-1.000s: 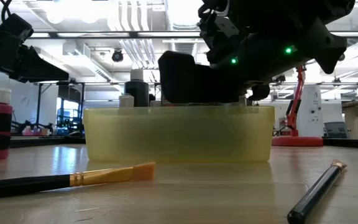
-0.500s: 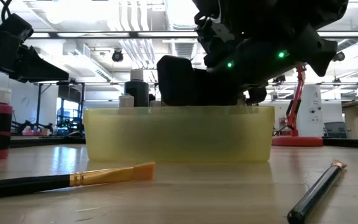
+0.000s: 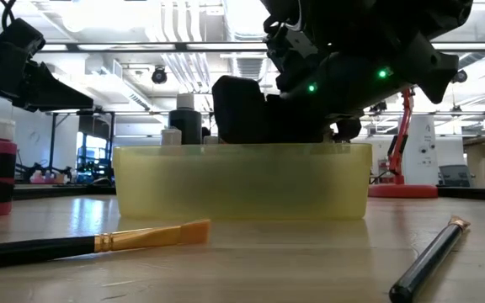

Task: Pick & Place Paint Supplies
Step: Put the small gray paint bottle into the yellow bin, then put the gold paint brush into the pink cup

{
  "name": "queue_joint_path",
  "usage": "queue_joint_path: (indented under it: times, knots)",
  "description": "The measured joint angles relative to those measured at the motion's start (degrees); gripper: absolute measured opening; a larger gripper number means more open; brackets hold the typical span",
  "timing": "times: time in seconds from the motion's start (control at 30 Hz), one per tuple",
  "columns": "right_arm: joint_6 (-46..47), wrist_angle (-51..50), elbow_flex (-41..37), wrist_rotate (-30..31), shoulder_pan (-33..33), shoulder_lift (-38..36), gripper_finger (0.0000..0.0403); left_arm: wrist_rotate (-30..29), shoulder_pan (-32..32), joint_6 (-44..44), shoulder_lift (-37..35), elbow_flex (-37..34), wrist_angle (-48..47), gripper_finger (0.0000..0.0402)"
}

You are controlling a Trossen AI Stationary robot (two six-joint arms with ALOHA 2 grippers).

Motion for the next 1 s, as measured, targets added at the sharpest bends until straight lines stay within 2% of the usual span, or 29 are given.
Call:
queue_joint_path:
  times: [0.37, 0.63, 0.77, 0.9, 1.0]
  knots:
    - [-10.0, -0.2, 4.0, 0.1, 0.7, -0.2, 0.0207, 0.0, 0.0, 0.0, 0.0, 0.0, 0.0, 0.0184]
    - [-20.5, -0.4, 7.9, 1.0, 1.3, -2.0, 0.0208, 0.0, 0.0, 0.0, 0.0, 0.0, 0.0, 0.0184]
    - [-28.2, -0.5, 8.6, 5.7, 2.2, -5.5, 0.0196, 0.0, 0.0, 0.0, 0.0, 0.0, 0.0, 0.0184]
    - [-40.8, -0.5, 8.7, 12.2, 3.5, -11.2, 0.0183, 0.0, 0.0, 0.0, 0.0, 0.0, 0.0, 0.0184]
    - [-49.5, -0.4, 8.6, 14.1, 4.5, -16.2, 0.0174, 0.0, 0.0, 0.0, 0.0, 0.0, 0.0, 0.0184]
